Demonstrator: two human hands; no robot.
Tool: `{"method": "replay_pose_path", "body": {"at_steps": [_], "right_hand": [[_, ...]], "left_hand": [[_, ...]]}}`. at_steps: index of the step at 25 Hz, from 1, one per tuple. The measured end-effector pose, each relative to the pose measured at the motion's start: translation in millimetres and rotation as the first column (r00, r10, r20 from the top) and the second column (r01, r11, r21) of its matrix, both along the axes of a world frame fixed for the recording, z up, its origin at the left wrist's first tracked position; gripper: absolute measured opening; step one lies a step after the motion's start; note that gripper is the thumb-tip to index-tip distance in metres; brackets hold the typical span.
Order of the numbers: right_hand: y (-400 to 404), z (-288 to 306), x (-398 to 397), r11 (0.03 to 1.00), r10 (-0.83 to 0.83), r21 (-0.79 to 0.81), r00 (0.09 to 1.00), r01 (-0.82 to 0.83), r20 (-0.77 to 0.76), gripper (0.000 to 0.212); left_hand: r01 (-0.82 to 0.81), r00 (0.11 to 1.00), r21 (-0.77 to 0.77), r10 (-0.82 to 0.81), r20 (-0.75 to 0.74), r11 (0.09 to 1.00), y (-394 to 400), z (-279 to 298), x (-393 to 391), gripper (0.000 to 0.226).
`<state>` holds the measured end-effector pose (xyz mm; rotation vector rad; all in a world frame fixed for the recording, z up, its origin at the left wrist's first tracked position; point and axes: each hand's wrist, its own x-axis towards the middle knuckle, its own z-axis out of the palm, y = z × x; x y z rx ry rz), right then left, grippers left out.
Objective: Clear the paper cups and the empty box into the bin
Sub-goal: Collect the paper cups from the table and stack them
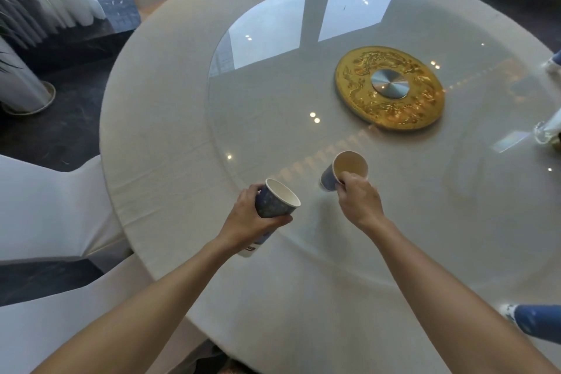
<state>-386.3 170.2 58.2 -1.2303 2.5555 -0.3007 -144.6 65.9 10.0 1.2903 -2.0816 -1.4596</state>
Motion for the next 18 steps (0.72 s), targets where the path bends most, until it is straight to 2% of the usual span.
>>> {"method": "replay_pose_path", "body": {"at_steps": [4,7,10,14,18], "right_hand": [[31.1,7.8,-5.2,0.965,-0.126,-0.207,0.979,0.159,0.163,0.011],[61.2,26.2,-0.9,0.882,-0.175,-0.396,0.957,0.256,0.230,0.007],[93.8,49.4,12.2,0.801,-0.168,-0.517,0.941,0.304,0.294,0.011],[141.2,60.6,38.7,0.767,-0.185,-0.541,0.927,0.344,0.326,0.009],[194.0,50.1,63.0,0.773,-0.254,-0.479,0.895,0.416,0.367,0.013]], "left_hand": [[0.083,0.996,0.019,-0.084,0.021,0.996,14.7,-1.0,-0.1,0.085],[0.163,0.985,0.015,-0.163,0.061,0.987,30.1,-2.6,-5.2,0.089],[0.257,0.963,0.010,-0.257,0.077,0.966,49.3,-5.6,-16.6,0.089],[0.381,0.916,0.018,-0.380,0.124,0.924,79.8,-6.0,-35.5,0.082],[0.490,0.867,0.039,-0.491,0.079,0.871,115.8,-4.0,-50.8,0.083]]}}
